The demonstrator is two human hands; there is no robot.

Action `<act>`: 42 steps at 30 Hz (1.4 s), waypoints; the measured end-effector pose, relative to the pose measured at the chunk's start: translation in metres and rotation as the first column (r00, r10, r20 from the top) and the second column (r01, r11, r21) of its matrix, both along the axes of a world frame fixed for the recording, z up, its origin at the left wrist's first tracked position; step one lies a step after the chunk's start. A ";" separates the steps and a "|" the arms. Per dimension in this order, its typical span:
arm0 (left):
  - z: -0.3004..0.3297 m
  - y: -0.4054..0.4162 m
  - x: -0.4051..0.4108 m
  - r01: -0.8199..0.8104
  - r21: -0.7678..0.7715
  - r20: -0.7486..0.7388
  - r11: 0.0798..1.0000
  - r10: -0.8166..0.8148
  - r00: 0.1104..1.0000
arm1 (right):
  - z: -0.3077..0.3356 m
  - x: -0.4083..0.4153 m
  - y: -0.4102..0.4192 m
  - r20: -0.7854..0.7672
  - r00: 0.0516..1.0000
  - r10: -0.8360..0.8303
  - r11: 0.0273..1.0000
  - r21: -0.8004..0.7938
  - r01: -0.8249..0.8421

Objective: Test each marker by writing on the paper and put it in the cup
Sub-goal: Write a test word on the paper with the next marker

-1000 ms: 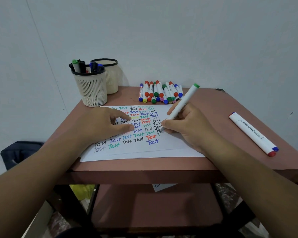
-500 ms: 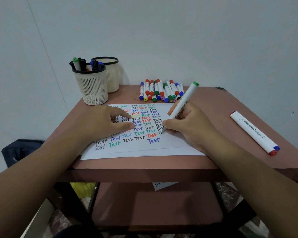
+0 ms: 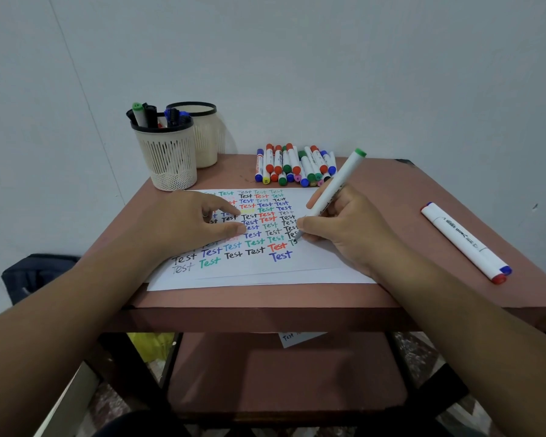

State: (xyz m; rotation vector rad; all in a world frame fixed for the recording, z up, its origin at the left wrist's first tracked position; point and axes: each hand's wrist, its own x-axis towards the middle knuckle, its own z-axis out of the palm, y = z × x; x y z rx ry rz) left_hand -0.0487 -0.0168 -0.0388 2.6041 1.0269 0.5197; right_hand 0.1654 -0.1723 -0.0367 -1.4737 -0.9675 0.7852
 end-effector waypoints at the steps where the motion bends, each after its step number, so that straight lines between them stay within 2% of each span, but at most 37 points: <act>1: 0.000 0.000 0.000 0.001 0.001 0.002 1.000 -0.001 1.000 | 0.000 0.000 0.000 -0.015 1.000 0.007 1.000 0.003 -0.007; 6: 0.001 0.000 0.000 0.010 -0.009 0.003 1.000 -0.010 1.000 | -0.002 0.001 0.000 -0.066 0.997 0.027 0.999 0.023 -0.026; 19: -0.004 0.005 -0.001 0.031 -0.024 0.049 0.999 -0.030 0.998 | -0.001 0.003 -0.001 0.034 0.998 -0.059 0.998 0.033 0.058; 26: 0.000 0.002 -0.001 0.019 -0.023 0.028 1.000 -0.018 0.999 | -0.001 0.002 0.001 0.053 0.997 -0.051 0.999 0.016 0.051; 42: -0.001 0.000 -0.001 0.008 -0.017 0.033 1.000 -0.007 0.999 | -0.002 0.004 0.001 0.026 0.999 -0.019 1.000 0.006 0.019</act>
